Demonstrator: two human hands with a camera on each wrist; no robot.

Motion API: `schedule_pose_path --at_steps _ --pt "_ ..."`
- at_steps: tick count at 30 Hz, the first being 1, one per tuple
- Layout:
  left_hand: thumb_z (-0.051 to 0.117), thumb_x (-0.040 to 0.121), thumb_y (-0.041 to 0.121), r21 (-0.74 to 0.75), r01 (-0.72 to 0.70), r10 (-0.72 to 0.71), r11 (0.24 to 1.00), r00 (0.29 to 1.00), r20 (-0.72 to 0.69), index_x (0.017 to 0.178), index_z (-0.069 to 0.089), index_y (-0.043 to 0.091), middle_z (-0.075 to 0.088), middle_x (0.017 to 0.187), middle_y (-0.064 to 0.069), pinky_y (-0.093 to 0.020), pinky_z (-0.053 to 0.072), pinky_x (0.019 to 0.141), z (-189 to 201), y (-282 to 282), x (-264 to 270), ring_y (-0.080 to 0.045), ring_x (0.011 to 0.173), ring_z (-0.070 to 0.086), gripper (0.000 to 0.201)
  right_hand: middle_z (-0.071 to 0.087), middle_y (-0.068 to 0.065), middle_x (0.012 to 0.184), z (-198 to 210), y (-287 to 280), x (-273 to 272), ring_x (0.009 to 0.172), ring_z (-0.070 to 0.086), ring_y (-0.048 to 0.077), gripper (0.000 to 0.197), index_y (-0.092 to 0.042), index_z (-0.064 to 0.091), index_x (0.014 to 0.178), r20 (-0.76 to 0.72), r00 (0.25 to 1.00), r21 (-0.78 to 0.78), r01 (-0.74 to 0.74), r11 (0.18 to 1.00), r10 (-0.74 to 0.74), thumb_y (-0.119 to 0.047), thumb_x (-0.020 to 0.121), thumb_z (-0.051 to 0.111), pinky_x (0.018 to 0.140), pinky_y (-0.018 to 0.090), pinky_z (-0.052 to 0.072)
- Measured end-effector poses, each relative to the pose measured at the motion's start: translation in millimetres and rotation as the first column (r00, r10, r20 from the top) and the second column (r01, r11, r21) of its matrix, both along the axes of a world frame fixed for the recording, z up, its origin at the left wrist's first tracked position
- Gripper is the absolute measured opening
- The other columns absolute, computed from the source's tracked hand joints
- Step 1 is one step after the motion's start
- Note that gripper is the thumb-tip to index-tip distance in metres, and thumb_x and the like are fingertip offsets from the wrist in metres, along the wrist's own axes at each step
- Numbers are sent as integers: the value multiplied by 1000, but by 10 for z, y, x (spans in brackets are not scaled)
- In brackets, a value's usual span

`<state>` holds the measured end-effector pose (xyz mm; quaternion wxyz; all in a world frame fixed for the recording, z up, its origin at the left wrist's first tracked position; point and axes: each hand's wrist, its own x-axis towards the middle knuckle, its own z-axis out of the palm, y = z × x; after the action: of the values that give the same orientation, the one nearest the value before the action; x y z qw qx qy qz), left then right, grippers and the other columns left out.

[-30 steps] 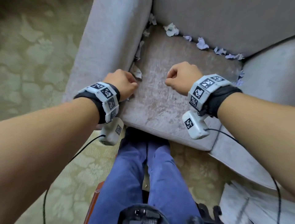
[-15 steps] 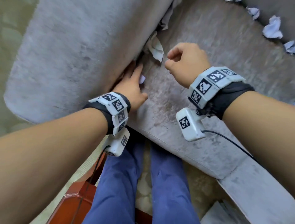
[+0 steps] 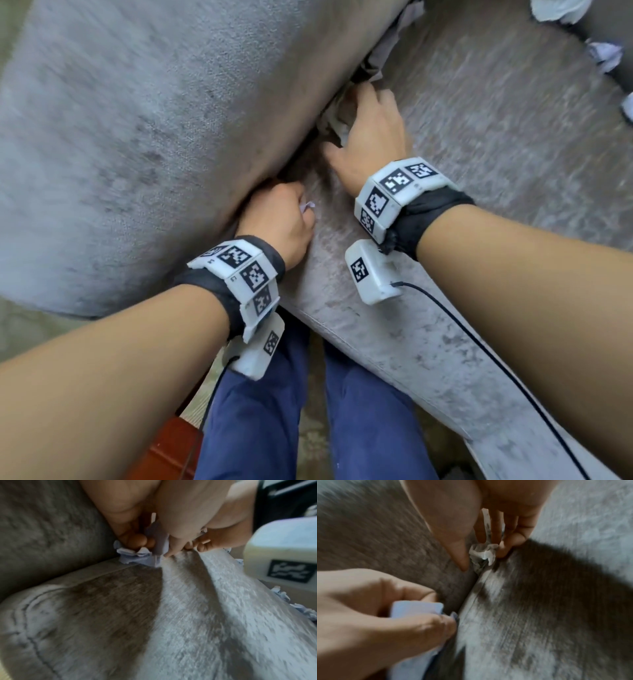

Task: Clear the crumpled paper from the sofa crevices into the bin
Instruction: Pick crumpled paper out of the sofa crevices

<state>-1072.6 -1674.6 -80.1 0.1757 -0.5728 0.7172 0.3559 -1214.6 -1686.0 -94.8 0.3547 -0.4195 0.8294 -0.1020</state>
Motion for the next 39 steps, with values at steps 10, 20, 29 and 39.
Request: schedule_pose_path --at_steps 10,20,29,39 --pt "53 80 7 -147 -148 131 978 984 -119 65 37 24 67 113 1 -36 49 86 118 114 -182 -26 100 60 28 63 12 111 -32 140 -253 105 56 34 20 -10 64 100 72 997 -18 40 999 -39 -17 86 51 72 32 38" --pt "38 84 0 -102 -158 137 982 973 -187 94 53 20 59 98 17 -13 35 58 269 -3 -779 -14 78 54 27 63 2 101 266 627 -925 89 48 21 20 -17 65 96 98 919 -78 390 918 -382 -12 86 49 66 21 31" --pt "44 88 9 -121 -256 229 959 953 -198 85 56 17 61 84 6 -30 50 75 96 -336 -1117 -29 94 64 15 61 -3 80 182 597 -1032 81 59 14 35 -17 68 86 164 824 -64 558 827 -543 -2 84 37 64 17 41" --pt "55 91 26 -125 -178 138 976 951 -278 63 34 15 43 58 2 -34 39 60 -79 -641 -1388 -22 59 44 37 59 -7 85 87 269 -1110 90 60 19 17 -27 65 91 77 832 -55 553 831 -549 -16 78 64 72 27 46"
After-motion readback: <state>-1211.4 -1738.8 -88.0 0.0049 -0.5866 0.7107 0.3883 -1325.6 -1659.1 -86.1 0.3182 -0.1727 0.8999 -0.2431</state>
